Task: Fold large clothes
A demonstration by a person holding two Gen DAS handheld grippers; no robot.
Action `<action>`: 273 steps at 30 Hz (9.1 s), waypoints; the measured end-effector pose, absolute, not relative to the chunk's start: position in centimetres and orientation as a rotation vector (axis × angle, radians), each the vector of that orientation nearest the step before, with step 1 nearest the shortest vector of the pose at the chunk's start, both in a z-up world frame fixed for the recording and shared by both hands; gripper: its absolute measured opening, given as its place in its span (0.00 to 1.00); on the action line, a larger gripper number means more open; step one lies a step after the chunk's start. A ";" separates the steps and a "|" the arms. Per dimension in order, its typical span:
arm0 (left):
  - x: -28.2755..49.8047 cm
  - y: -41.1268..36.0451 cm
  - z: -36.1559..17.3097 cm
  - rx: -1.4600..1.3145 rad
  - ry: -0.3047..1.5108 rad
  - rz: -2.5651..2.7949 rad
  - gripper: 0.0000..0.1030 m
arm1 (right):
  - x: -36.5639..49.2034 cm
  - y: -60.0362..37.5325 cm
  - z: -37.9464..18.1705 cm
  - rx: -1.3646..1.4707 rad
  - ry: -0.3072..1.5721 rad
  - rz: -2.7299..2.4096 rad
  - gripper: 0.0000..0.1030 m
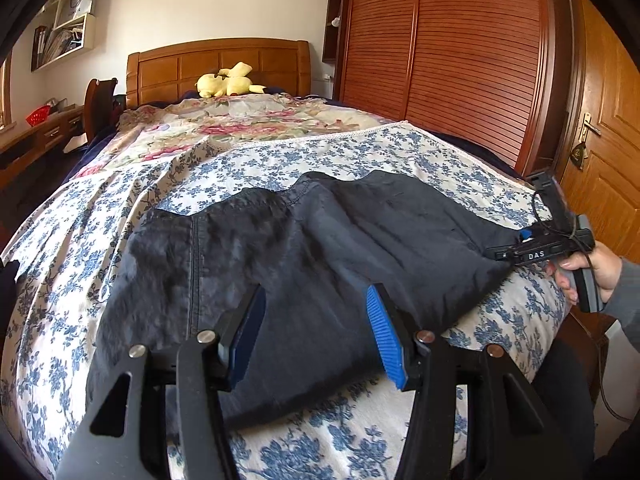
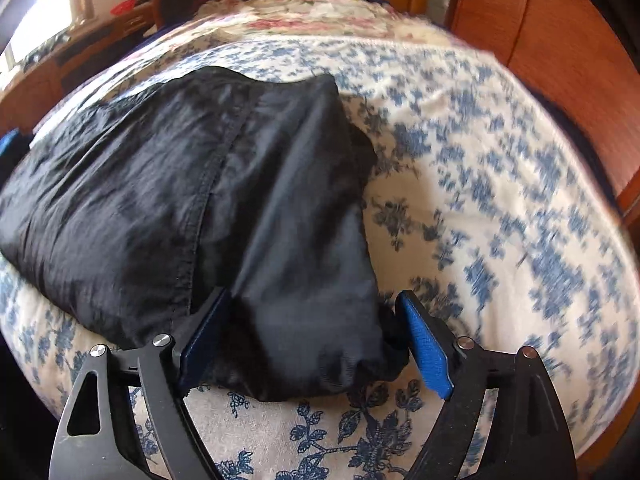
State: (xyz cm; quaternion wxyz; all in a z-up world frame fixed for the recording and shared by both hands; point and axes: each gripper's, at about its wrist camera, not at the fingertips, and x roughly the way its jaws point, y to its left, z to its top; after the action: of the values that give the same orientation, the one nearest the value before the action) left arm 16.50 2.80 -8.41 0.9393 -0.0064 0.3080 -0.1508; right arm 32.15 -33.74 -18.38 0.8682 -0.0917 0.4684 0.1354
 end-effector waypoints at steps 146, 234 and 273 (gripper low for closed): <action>22.0 -20.2 0.1 0.118 0.610 -0.588 0.02 | 20.3 -41.7 -13.8 -0.157 0.691 0.332 0.39; 9.6 5.7 -8.9 -0.117 0.626 -0.175 0.36 | 32.1 -31.5 -15.7 -0.136 0.943 0.452 0.71; 11.1 0.1 -7.4 -0.041 0.616 -0.299 0.40 | 25.0 -41.4 -10.6 -0.289 0.738 0.190 0.54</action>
State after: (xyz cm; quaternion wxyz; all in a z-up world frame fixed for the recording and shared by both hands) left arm 11.06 0.14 -7.44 0.9417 -0.0202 0.3022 -0.1464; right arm 25.05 -41.35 -10.59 0.9181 -0.1404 0.3590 0.0926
